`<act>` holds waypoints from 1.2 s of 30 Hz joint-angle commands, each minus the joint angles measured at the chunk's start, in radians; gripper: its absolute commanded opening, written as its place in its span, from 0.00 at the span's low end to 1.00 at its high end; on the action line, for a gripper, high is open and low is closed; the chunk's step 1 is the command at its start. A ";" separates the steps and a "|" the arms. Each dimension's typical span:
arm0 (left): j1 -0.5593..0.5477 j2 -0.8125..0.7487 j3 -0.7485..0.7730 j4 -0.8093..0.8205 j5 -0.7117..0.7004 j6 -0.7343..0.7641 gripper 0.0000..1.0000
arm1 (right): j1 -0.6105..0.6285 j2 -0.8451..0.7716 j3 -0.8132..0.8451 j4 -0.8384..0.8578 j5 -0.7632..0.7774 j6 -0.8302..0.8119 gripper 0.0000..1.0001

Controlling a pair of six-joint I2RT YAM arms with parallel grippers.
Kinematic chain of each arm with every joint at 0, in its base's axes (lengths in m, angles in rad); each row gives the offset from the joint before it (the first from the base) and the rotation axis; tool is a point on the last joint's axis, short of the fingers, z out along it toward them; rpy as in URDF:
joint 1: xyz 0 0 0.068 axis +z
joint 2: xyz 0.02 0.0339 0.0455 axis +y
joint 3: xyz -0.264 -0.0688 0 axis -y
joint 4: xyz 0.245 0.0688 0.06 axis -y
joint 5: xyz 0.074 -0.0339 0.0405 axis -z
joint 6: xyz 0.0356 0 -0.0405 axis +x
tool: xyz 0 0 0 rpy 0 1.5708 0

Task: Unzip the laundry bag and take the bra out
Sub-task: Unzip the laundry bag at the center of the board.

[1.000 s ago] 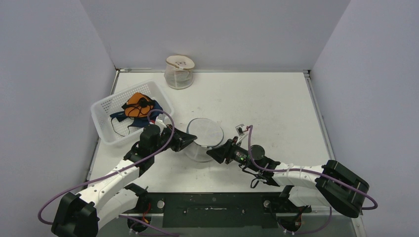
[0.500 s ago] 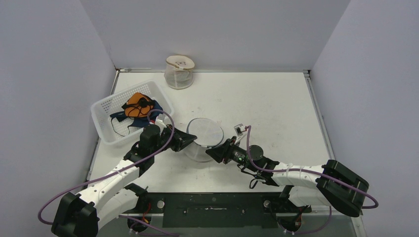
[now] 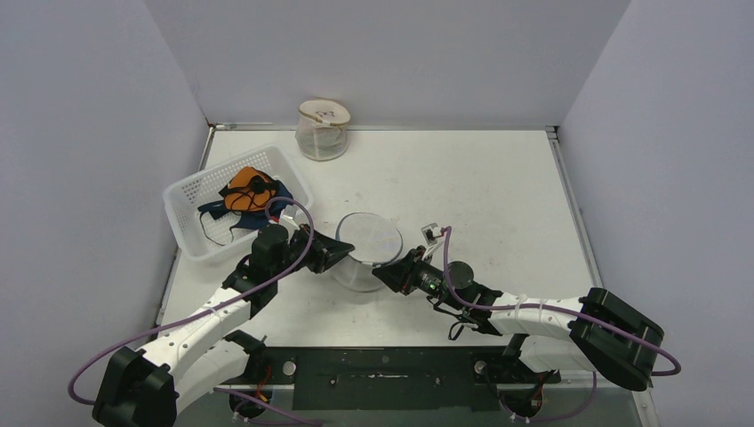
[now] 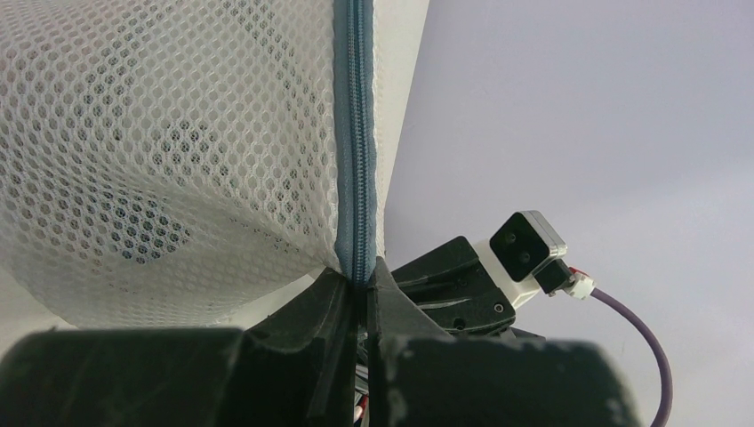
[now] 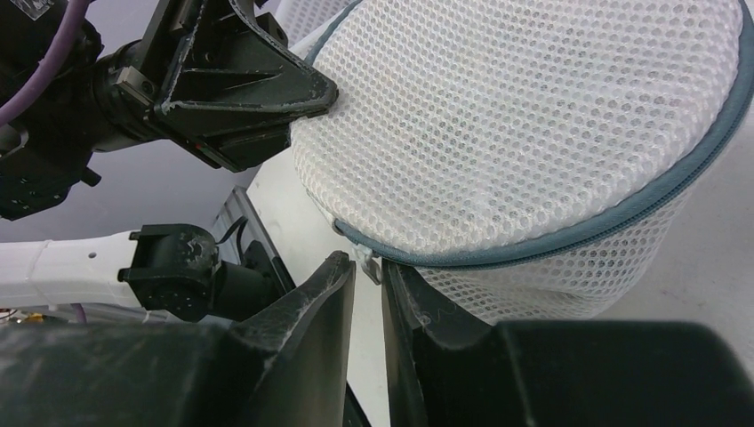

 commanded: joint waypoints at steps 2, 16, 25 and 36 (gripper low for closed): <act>0.003 -0.021 0.002 0.074 0.005 0.002 0.00 | 0.008 -0.020 0.018 0.030 0.024 -0.021 0.18; 0.002 -0.024 -0.007 0.077 0.004 0.004 0.00 | 0.011 -0.085 0.013 -0.088 0.075 -0.055 0.05; 0.000 -0.021 -0.003 0.072 0.002 0.027 0.00 | 0.053 -0.182 0.043 -0.380 0.301 -0.138 0.05; -0.026 0.092 0.090 0.086 0.049 0.166 0.00 | 0.217 -0.328 0.034 -0.569 0.537 -0.249 0.05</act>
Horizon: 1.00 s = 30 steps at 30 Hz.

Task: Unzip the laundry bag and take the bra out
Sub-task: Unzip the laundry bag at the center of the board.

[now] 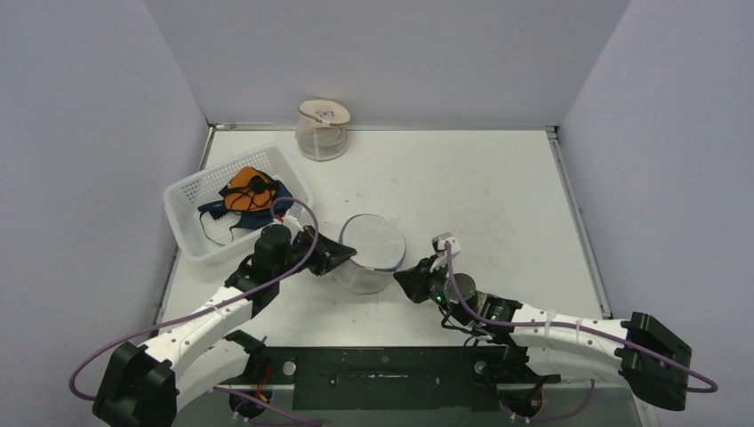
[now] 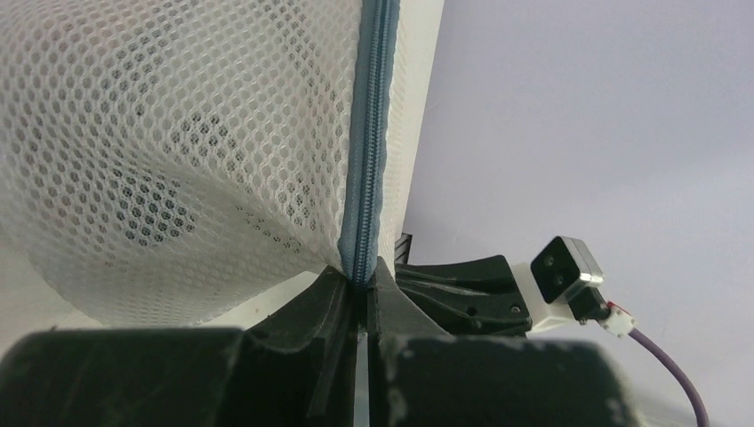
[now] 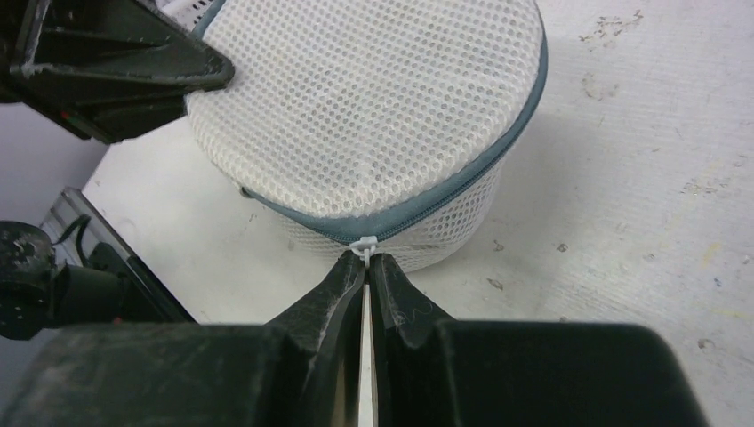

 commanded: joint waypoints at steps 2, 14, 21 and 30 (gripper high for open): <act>-0.023 0.108 0.114 0.113 0.041 0.105 0.00 | 0.110 -0.061 0.038 -0.130 0.212 -0.088 0.05; -0.122 0.457 0.366 0.252 0.135 0.171 0.00 | 0.222 -0.114 0.075 -0.219 0.346 -0.095 0.05; -0.106 0.416 0.337 0.173 0.056 0.218 0.50 | 0.226 -0.074 0.064 -0.179 0.350 -0.062 0.05; -0.186 0.095 0.204 -0.096 -0.209 0.235 0.93 | 0.232 -0.022 0.088 -0.110 0.325 -0.063 0.05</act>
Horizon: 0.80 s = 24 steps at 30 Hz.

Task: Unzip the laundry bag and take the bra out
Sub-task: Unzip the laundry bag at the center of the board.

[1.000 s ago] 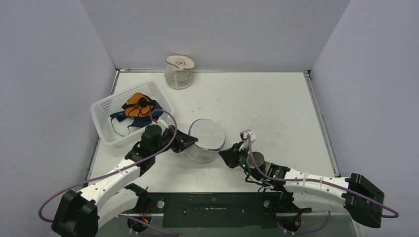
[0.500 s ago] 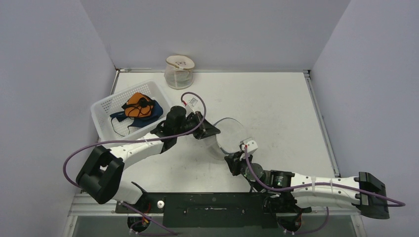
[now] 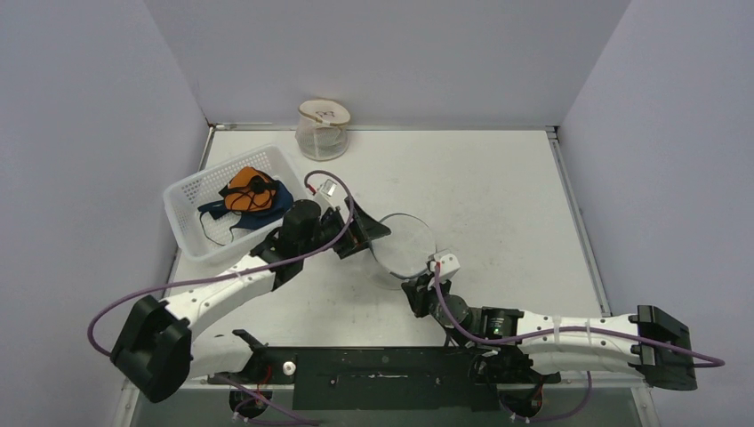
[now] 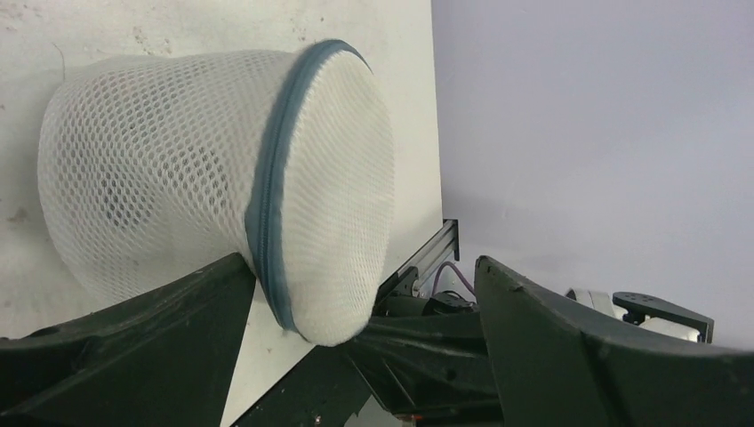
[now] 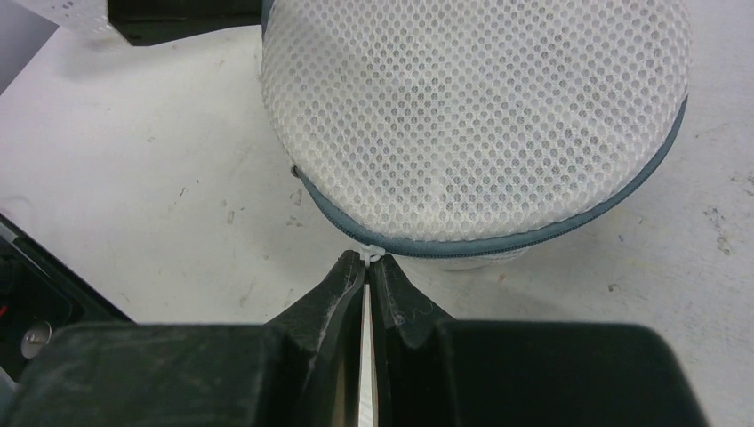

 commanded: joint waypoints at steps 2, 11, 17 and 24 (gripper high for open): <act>-0.084 -0.195 -0.077 -0.151 -0.200 -0.017 0.93 | 0.014 0.038 0.064 0.089 -0.010 0.002 0.05; -0.259 -0.361 -0.205 -0.173 -0.381 -0.202 0.91 | 0.015 0.125 0.095 0.158 -0.056 -0.022 0.05; -0.347 -0.293 -0.216 -0.050 -0.477 -0.268 0.80 | 0.017 0.169 0.098 0.213 -0.116 -0.035 0.05; -0.348 -0.188 -0.227 0.064 -0.498 -0.294 0.62 | 0.020 0.137 0.080 0.224 -0.151 -0.053 0.05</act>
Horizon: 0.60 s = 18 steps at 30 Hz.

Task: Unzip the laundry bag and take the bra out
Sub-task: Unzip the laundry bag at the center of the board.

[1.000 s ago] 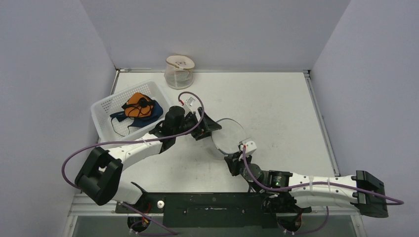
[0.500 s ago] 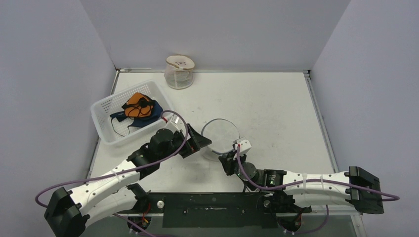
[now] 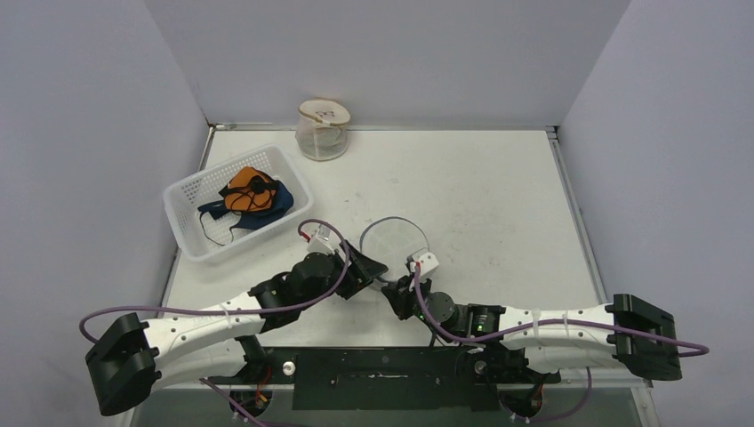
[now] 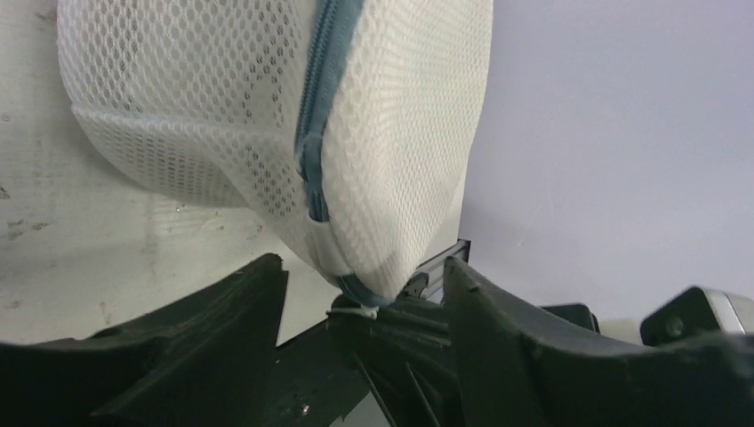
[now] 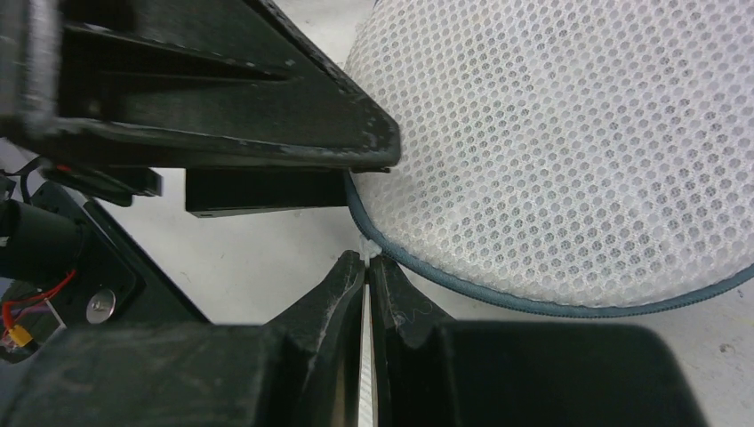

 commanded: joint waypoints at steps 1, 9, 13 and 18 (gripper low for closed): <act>-0.003 0.054 0.000 0.132 -0.043 -0.032 0.58 | 0.012 -0.034 0.018 0.072 -0.031 -0.018 0.05; 0.005 0.080 0.014 0.125 -0.068 -0.023 0.41 | 0.019 -0.045 0.005 0.078 -0.030 -0.015 0.05; 0.010 0.061 0.012 0.110 -0.080 -0.011 0.31 | 0.021 -0.058 0.001 0.053 -0.014 -0.009 0.05; 0.030 0.038 0.011 0.097 -0.061 0.025 0.19 | 0.028 -0.111 -0.005 -0.043 0.045 -0.004 0.05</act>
